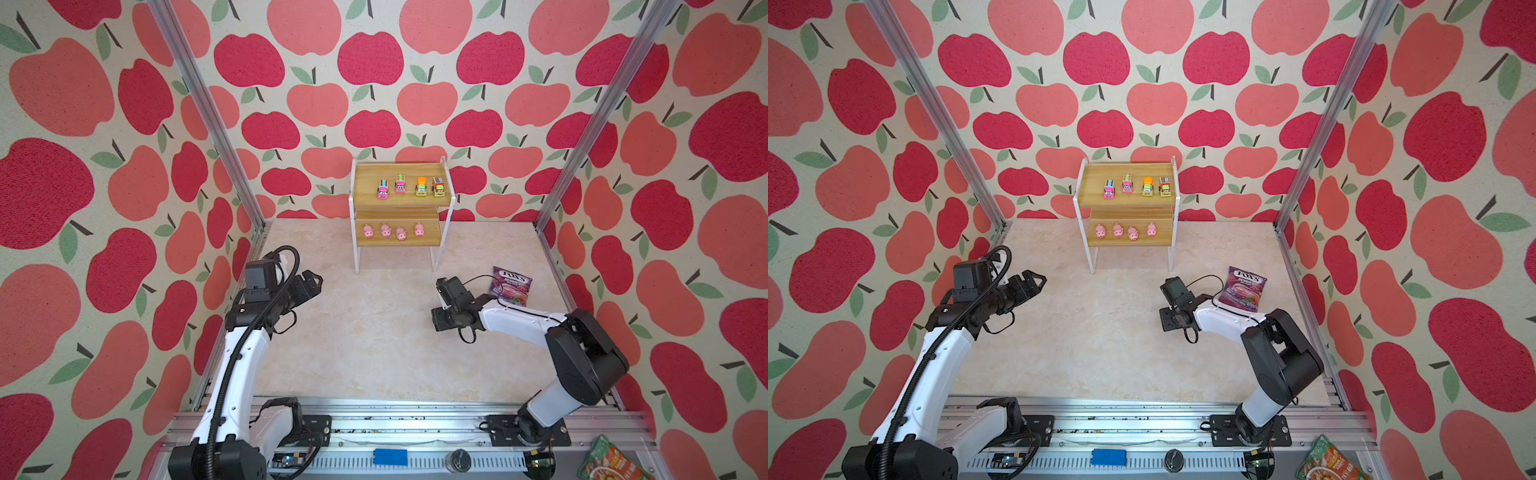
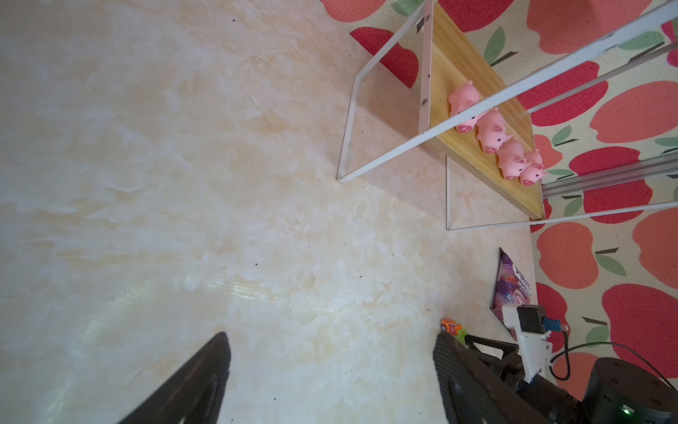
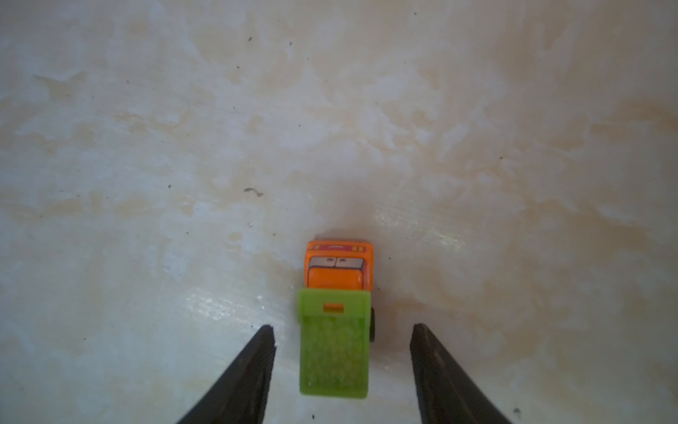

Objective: Place and organize the plastic toys onto the shelf

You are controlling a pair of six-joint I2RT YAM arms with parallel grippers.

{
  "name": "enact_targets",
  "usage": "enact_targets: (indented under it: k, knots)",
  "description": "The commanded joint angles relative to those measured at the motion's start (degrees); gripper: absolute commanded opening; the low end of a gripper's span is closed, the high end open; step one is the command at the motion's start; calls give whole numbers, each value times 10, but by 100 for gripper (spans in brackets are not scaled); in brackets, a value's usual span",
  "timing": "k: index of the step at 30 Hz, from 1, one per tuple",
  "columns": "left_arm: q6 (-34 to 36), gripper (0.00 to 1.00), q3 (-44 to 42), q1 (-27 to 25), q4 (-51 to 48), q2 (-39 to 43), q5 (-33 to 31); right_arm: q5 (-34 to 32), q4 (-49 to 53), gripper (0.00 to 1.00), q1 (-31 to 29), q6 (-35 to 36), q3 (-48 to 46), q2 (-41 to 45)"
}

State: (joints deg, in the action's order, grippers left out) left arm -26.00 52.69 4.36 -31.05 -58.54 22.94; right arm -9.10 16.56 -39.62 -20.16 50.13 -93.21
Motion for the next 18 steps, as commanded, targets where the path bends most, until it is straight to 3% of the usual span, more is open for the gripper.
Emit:
enact_targets:
  k: [1, 8, 18]
  knots:
    - [14, 89, 0, -2, -8, 1, -5, -9, 2, 54, -3, 13, 16, -14]
    - [16, 89, 1, 1, -9, 1, -4, -20, 7, 32, -19, 54, 42, -24]
    - [18, 90, 2, 6, -9, -2, -3, 16, -25, 29, -102, 155, 59, -16]
